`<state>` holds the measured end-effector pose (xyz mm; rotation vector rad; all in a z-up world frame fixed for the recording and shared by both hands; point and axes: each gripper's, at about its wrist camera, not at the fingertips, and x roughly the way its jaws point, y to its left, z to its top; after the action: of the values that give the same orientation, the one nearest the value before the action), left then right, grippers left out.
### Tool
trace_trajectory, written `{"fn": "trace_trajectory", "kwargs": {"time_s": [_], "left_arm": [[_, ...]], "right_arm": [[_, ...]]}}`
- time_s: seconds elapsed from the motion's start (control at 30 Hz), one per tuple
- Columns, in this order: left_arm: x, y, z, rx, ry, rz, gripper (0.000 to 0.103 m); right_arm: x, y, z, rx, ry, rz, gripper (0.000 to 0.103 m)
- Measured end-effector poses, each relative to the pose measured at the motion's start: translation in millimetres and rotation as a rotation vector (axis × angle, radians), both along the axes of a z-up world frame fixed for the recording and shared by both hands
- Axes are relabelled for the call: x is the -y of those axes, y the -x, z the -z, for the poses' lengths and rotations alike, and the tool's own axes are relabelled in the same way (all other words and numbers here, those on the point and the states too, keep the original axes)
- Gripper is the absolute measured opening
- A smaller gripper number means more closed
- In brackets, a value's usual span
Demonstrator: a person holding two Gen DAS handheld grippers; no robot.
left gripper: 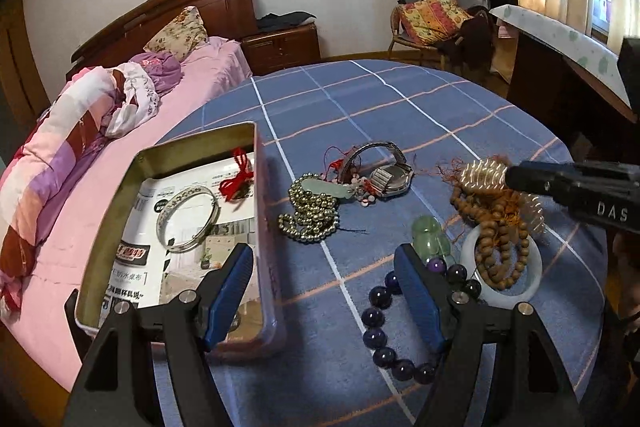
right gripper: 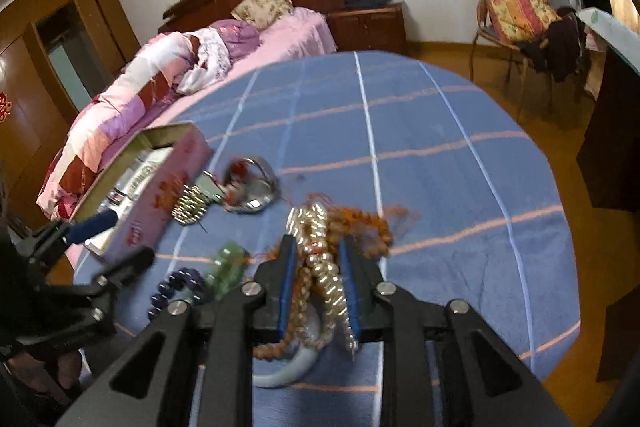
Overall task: Organize jewelry
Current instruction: 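Lift pearl strand with right gripper while left gripper grasps brown wooden bead mala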
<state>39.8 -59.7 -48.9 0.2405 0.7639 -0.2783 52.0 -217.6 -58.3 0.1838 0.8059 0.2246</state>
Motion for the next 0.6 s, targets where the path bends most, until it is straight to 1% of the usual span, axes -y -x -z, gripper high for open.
{"fn": "trace_trajectory", "kwargs": {"time_s": [0.07, 0.2, 0.27, 0.37, 0.5, 0.57, 0.6], "left_arm": [[2.3, -3.4, 0.2, 0.0, -0.006, 0.004, 0.073], [4.1, -9.9, 0.2, -0.003, -0.012, 0.002, 0.073], [6.5, -13.4, -0.7, 0.002, -0.016, -0.005, 0.073], [8.2, -20.0, -1.0, 0.002, -0.023, -0.019, 0.073], [11.8, -23.2, -0.9, 0.006, -0.024, -0.026, 0.073], [12.7, -24.2, -0.4, 0.002, -0.022, -0.026, 0.073], [13.2, -24.2, -0.1, 0.002, -0.024, -0.026, 0.073]], "right_arm": [[6.7, 3.2, 0.1, 0.009, 0.019, 0.018, 0.047], [9.2, 5.7, -5.6, 0.027, 0.04, 0.015, 0.047], [4.0, 7.5, -8.6, 0.045, 0.078, 0.001, 0.047], [-8.1, 8.6, -9.4, 0.066, 0.122, -0.038, 0.042], [-28.5, 4.8, -8.4, 0.092, 0.188, -0.093, 0.042], [-36.2, -1.4, -2.7, 0.081, 0.23, -0.103, 0.042], [-40.0, -5.7, 1.8, 0.068, 0.267, -0.102, 0.042]]}}
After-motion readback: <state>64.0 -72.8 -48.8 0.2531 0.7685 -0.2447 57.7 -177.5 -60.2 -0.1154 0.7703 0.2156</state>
